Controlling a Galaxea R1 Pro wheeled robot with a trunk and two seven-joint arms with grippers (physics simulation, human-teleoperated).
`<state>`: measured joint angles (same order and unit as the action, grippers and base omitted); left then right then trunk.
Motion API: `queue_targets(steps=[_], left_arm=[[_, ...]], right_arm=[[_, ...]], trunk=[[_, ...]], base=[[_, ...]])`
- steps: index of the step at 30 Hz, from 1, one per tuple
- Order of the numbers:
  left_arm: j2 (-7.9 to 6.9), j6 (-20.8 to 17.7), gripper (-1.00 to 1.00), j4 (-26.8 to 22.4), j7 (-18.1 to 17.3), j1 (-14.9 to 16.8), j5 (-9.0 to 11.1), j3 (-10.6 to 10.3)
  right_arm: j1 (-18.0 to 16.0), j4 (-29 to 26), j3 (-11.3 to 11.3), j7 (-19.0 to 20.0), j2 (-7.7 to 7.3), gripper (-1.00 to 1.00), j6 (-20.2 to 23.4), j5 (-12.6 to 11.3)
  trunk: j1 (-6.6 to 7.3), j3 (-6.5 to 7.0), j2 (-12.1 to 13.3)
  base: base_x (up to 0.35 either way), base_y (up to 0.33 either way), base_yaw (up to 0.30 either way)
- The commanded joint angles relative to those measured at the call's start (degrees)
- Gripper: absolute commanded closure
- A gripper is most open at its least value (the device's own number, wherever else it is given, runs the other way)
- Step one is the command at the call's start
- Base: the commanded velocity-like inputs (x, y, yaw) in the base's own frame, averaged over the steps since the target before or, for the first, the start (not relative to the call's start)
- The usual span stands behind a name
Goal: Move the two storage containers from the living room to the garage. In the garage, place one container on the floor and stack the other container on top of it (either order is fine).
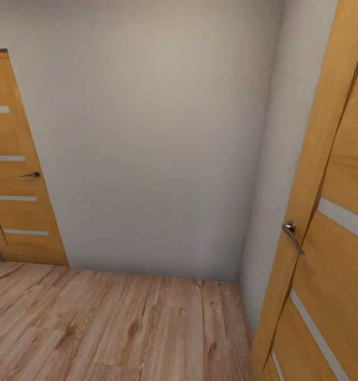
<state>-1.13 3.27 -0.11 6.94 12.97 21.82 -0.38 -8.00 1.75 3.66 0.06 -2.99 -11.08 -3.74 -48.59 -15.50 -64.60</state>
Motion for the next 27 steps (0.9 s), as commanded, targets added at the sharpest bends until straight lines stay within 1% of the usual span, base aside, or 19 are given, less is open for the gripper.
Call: queue_targets(steps=[1,25,27], left_arm=[[0.00,0.2,-1.00,0.0,0.1,0.0,0.3,-0.1],[0.03,0.1,-1.00,0.0,0.1,0.0,0.2,-0.1],[0.06,0.1,-1.00,0.0,0.1,0.0,0.2,-0.1]], right_arm=[[-0.1,0.2,0.4,0.0,0.01,-1.00,-0.3,-0.4],[-0.1,0.2,0.4,0.0,0.17,-1.00,0.3,-0.4],[-0.1,0.2,0.4,-0.1,0.14,-1.00,0.2,-0.4]], trunk=[[-0.04,-0.07,0.0],[-0.04,-0.07,0.0],[-0.04,-0.07,0.0]], base=[[0.321,0.000,0.000],[0.321,0.000,0.000],[0.321,0.000,0.137]])
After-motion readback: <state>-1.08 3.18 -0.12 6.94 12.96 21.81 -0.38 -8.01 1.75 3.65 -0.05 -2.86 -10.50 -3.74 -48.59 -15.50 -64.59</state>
